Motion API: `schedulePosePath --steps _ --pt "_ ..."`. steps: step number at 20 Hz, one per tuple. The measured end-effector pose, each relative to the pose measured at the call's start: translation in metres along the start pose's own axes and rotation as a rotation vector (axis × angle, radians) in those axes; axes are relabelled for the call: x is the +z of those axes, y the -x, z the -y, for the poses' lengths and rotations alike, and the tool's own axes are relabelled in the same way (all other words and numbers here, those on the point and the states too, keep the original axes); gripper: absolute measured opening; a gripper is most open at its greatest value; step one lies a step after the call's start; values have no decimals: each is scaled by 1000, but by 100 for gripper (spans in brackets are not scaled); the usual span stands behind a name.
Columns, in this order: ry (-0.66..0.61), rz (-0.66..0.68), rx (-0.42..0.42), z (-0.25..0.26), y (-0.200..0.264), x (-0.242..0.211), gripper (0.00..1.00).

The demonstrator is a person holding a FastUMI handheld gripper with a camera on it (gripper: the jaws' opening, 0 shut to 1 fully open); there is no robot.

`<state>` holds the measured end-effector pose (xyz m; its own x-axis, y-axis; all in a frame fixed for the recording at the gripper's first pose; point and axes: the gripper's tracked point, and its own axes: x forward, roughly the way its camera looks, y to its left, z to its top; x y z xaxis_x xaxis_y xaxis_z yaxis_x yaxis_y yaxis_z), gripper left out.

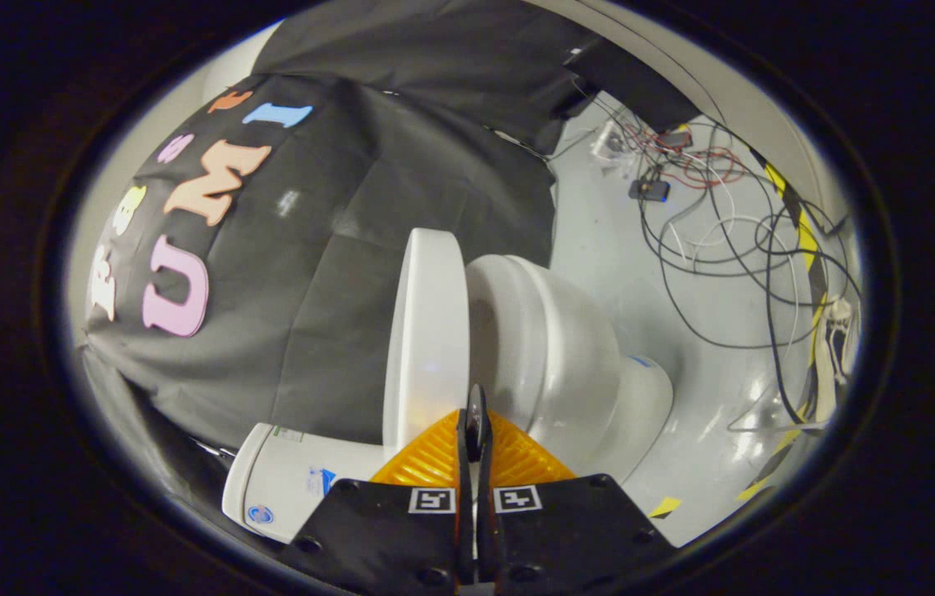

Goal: Open the toilet lid.

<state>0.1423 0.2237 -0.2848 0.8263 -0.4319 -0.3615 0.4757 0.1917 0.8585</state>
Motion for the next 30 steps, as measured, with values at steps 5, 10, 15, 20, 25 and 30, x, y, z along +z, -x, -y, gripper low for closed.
schedulePosePath --steps 5,10,15,20,25,30 --pt "132 11 44 -36 12 7 1" --pt "283 14 143 -95 30 4 2" --pt "447 16 195 -139 43 -10 6" --pt "617 -10 248 -167 53 -22 7" --pt "733 -27 311 -204 61 -43 8" --pt "893 -67 414 -246 66 -82 7"
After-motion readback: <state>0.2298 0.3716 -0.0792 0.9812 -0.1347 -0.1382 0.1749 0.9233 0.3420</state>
